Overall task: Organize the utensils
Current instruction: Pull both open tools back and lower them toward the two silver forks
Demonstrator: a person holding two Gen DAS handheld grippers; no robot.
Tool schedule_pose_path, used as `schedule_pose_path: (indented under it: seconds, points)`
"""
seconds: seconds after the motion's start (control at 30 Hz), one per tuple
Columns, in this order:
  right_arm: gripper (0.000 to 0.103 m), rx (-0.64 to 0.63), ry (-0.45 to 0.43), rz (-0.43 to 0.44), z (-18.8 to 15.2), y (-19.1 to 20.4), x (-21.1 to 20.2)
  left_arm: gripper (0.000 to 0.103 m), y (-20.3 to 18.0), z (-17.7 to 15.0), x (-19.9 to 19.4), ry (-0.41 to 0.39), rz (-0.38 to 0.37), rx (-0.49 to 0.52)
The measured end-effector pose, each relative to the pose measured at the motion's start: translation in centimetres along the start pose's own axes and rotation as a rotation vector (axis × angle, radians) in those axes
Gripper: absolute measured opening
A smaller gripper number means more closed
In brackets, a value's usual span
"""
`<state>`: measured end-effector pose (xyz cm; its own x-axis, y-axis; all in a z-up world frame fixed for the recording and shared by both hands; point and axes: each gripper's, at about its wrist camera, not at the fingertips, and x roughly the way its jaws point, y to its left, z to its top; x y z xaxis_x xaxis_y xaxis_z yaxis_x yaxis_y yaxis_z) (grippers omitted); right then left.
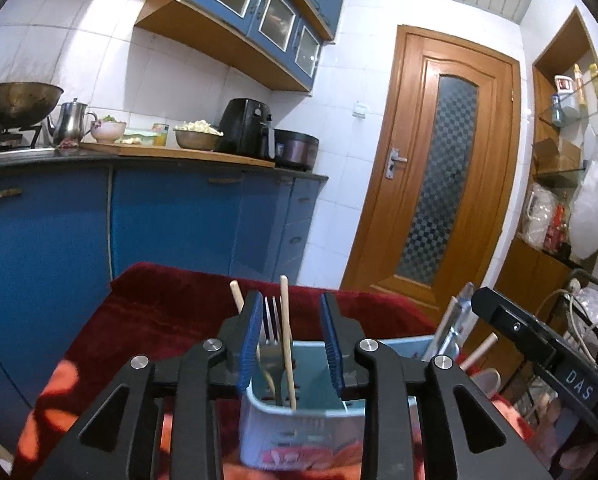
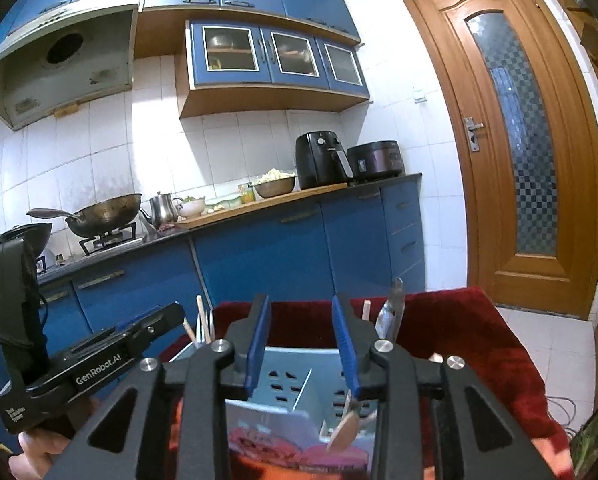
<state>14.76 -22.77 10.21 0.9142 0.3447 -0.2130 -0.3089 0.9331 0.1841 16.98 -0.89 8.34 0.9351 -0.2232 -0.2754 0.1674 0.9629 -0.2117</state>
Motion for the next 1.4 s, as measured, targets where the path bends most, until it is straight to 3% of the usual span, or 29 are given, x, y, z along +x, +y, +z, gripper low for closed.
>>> schedule_pose_path:
  seconds: [0.63, 1.4]
  points:
    - [0.035, 0.012, 0.136, -0.091, -3.3, 1.8, -6.7, 0.03, 0.2, -2.2, -6.7, 0.174, -0.006, 0.027]
    - [0.039, 0.165, 0.319, -0.175, -8.8, -1.4, -9.7, 0.03, 1.0, -8.5, -4.5, 0.497, -0.018, -0.003]
